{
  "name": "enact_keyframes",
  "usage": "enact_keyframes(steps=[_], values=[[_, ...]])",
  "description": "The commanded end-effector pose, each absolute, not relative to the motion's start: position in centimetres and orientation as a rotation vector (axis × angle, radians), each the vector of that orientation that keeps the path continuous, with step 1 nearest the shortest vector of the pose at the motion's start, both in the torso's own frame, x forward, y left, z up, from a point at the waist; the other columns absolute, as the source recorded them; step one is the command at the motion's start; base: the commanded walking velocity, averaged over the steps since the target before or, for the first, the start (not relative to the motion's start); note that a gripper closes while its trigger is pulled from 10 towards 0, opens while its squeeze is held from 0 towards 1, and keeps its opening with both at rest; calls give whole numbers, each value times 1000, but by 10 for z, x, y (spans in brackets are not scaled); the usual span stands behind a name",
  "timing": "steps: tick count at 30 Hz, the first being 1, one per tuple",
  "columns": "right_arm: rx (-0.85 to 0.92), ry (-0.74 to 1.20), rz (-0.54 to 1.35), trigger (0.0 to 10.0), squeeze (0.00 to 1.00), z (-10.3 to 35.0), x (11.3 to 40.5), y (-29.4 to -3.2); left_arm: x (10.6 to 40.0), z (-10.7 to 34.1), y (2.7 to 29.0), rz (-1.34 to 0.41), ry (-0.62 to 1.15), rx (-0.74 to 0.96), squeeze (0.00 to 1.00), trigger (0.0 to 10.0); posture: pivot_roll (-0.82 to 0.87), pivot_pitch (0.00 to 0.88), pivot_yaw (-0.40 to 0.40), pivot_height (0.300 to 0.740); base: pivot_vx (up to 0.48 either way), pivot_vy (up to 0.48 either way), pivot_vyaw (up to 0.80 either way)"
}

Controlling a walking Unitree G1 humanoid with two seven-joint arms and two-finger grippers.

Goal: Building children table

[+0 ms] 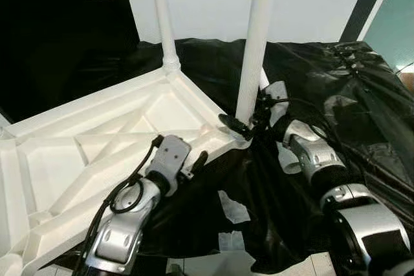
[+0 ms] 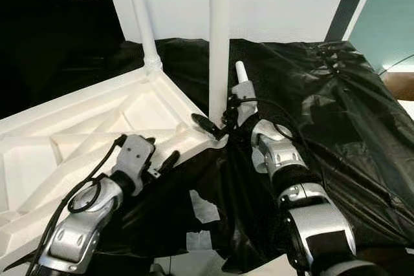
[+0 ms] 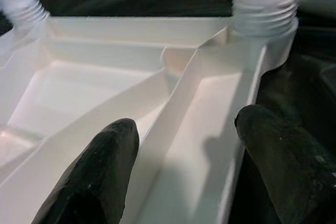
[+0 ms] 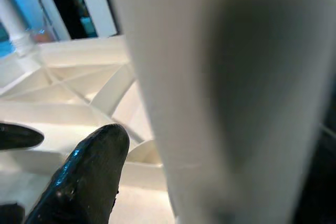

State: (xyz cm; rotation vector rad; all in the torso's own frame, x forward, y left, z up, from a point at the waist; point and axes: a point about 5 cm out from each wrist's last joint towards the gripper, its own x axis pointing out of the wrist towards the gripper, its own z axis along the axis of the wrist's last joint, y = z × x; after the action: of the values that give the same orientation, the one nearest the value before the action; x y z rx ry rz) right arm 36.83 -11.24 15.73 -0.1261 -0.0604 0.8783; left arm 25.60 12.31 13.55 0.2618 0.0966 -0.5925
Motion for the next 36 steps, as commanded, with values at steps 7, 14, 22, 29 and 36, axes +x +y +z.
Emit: enact_keyframes(steps=[7, 14, 22, 29, 36], values=[[-138, -20, 897, 0, 0, 152, 370, -110, 253, 135, 133, -647, 120, 296, 0, 10000, 139, 43, 28, 740, 0, 0, 0], [-129, 41, 785, 0, 0, 144, 374, -115, 260, 139, 141, -588, 112, 298, 0, 10000, 140, 39, 21, 740, 0, 0, 0], [-53, 69, 615, 0, 0, 136, 377, -116, 264, 135, 134, -535, 105, 279, 0, 10000, 140, 37, 18, 740, 0, 0, 0], [-14, 55, 416, 0, 0, 131, 376, -121, 272, 131, 126, -454, 42, 216, 0, 10000, 144, 27, 15, 740, 0, 0, 0], [6, 31, 272, 0, 0, 129, 371, -112, 274, 136, 119, -455, -35, 181, 0, 10000, 143, 21, 11, 740, 0, 0, 0]])
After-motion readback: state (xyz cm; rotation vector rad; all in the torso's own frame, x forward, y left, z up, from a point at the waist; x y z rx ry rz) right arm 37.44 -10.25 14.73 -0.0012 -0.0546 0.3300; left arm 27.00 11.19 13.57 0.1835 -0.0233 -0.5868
